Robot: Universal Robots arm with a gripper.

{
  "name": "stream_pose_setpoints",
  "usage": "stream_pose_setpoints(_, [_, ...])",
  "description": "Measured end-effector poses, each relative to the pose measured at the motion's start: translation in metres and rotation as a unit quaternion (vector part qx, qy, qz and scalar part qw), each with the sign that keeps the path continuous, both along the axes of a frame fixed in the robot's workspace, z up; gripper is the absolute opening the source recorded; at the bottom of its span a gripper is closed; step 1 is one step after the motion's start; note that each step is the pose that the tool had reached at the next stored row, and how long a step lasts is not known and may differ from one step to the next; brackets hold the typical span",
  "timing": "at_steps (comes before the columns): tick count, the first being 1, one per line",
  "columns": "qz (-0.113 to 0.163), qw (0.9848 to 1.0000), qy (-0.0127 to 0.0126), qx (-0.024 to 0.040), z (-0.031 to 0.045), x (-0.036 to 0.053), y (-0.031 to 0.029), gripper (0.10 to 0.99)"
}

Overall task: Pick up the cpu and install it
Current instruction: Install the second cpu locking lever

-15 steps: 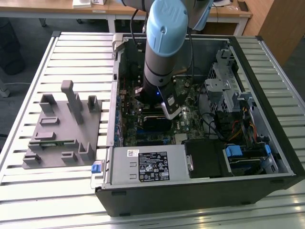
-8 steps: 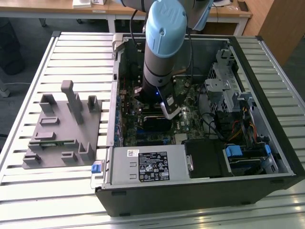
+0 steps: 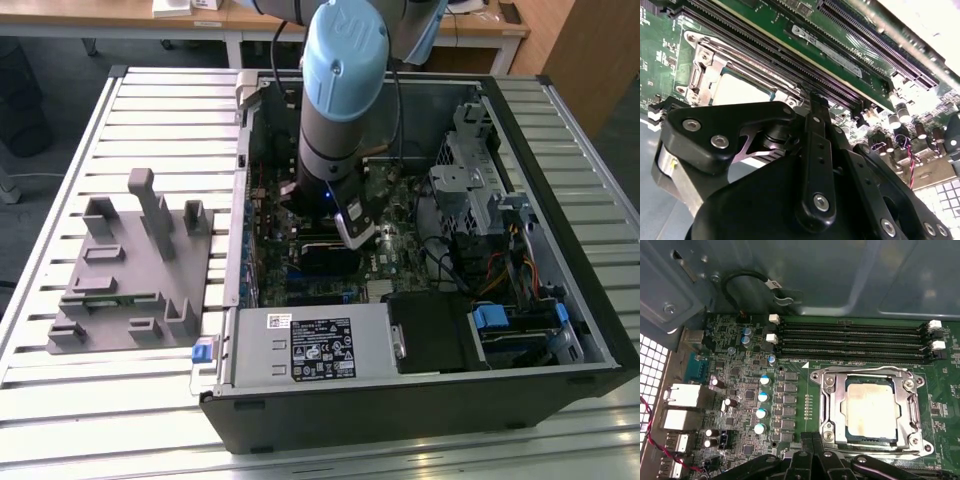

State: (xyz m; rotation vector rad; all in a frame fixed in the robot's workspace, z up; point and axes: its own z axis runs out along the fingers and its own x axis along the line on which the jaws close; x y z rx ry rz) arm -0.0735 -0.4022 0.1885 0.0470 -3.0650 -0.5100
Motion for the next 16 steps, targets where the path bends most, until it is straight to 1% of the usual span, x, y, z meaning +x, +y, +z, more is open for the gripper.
stream_pose_setpoints(2, [0.000, 1.0000, -0.0001, 0.0002, -0.0007, -0.0004, 0.0010, 0.106])
stream_pose_setpoints(7, [0.000, 1.0000, 0.0001, 0.0001, -0.0012, -0.0010, 0.0012, 0.106])
stream_pose_setpoints(11, [0.000, 1.0000, 0.0000, -0.0015, -0.0013, -0.0010, 0.0012, 0.106])
stream_pose_setpoints(16, [0.000, 0.9999, 0.0000, -0.0115, -0.0012, -0.0011, 0.0018, 0.106])
